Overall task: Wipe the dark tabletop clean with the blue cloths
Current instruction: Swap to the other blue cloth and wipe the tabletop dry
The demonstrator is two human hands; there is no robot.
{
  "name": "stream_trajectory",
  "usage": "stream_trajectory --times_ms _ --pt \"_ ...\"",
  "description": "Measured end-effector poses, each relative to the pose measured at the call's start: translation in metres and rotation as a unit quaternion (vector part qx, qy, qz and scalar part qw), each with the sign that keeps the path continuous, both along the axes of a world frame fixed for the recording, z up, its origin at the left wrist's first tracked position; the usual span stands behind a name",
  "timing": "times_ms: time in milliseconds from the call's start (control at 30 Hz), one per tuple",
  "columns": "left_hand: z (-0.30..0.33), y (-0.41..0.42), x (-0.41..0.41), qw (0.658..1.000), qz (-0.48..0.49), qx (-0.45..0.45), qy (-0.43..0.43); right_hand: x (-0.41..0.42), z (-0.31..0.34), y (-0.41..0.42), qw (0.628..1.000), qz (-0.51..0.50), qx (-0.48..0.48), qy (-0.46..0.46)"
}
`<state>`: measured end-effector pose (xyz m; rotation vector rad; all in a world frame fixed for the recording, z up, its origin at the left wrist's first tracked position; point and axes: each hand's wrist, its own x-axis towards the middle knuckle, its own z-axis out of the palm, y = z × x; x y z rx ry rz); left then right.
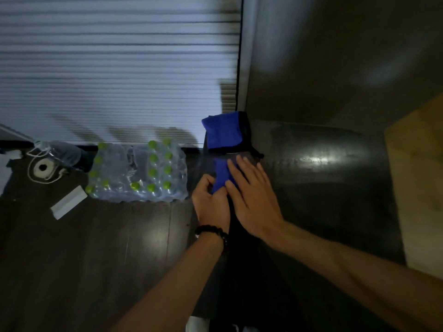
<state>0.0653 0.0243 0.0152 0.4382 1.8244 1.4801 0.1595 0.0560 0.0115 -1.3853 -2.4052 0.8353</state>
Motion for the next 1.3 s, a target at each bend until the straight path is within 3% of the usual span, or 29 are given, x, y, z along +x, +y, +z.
stream_trajectory --times_ms 100,167,233,300,400,467,533,667,767,933,1300 --pt "-0.001 -0.009 0.024 0.998 -0.061 -0.009 -0.032 0.029 -0.011 -0.009 0.999 -0.018 -0.014 -0.046" --pt "-0.002 -0.013 0.033 0.994 -0.108 -0.012 0.006 0.043 -0.018 -0.01 0.995 -0.009 0.001 -0.101" --pt "-0.006 -0.015 0.031 0.975 -0.142 -0.03 0.17 0.057 -0.026 -0.012 0.986 0.023 0.024 -0.165" --pt "-0.007 -0.013 0.018 0.931 -0.127 -0.05 0.338 0.066 -0.033 -0.014 0.977 0.044 0.052 -0.2" --pt "-0.017 -0.003 -0.012 0.884 -0.088 -0.123 0.442 0.076 -0.038 -0.007 0.973 0.026 0.075 -0.215" --pt "-0.03 0.005 -0.031 0.866 -0.098 -0.23 0.434 0.079 -0.04 0.005 0.97 0.011 0.067 -0.232" --pt "-0.042 0.01 -0.043 0.873 -0.118 -0.287 0.376 0.078 -0.041 0.02 0.966 -0.006 0.058 -0.253" --pt "-0.05 0.014 -0.052 0.939 -0.102 -0.223 0.24 0.056 -0.041 0.054 0.966 -0.081 0.034 -0.242" --pt "-0.05 0.013 -0.054 0.938 -0.121 -0.211 0.248 0.044 -0.043 0.078 0.967 -0.118 0.053 -0.22" --pt "-0.057 0.012 -0.058 0.908 -0.181 -0.259 0.276 0.043 -0.046 0.115 0.966 -0.08 0.083 -0.23" --pt "-0.06 0.014 -0.056 0.929 -0.129 -0.26 0.23 0.078 -0.05 0.155 0.966 -0.023 0.115 -0.229"
